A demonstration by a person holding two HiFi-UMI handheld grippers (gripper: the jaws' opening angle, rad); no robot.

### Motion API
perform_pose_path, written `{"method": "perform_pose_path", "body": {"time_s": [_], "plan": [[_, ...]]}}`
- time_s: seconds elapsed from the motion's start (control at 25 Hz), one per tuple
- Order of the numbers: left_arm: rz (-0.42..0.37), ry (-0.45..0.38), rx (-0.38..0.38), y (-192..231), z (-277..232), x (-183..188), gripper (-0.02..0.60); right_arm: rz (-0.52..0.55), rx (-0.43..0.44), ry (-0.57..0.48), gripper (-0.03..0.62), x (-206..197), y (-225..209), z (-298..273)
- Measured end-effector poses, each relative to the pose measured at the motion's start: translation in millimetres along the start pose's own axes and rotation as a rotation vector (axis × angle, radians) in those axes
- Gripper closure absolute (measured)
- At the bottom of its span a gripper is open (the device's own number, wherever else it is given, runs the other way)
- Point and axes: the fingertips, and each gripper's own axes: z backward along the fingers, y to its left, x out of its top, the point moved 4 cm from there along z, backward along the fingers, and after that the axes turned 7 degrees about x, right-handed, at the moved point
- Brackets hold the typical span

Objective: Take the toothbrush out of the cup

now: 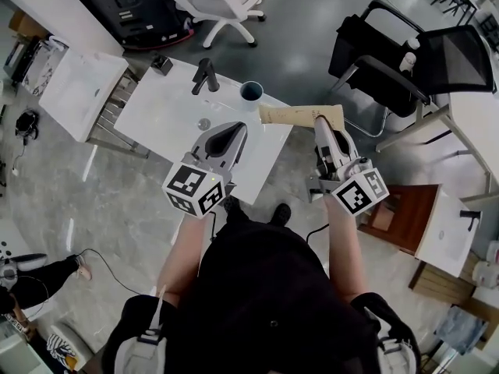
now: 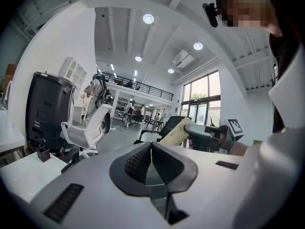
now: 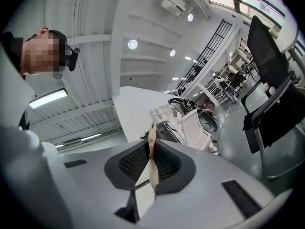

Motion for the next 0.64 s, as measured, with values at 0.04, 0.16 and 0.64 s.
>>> {"method": "perform_pose_path", "body": {"time_s": [0.04,0.16,0.64], "plan": [[-0.002,-0.001,0.003,-2,1,1,0.560,-0.005,0.006,0.002,0.542,0,0,1],[-0.008,0.001,0.012,-5,2,4,0.560,-0.020,0.013,0.002,0.542,3,-2,4],[-0.014,0.002,0.036,-13,4,1,0.560,-0.072,-0.027,-0.017,0.542,6,-16,27]]}}
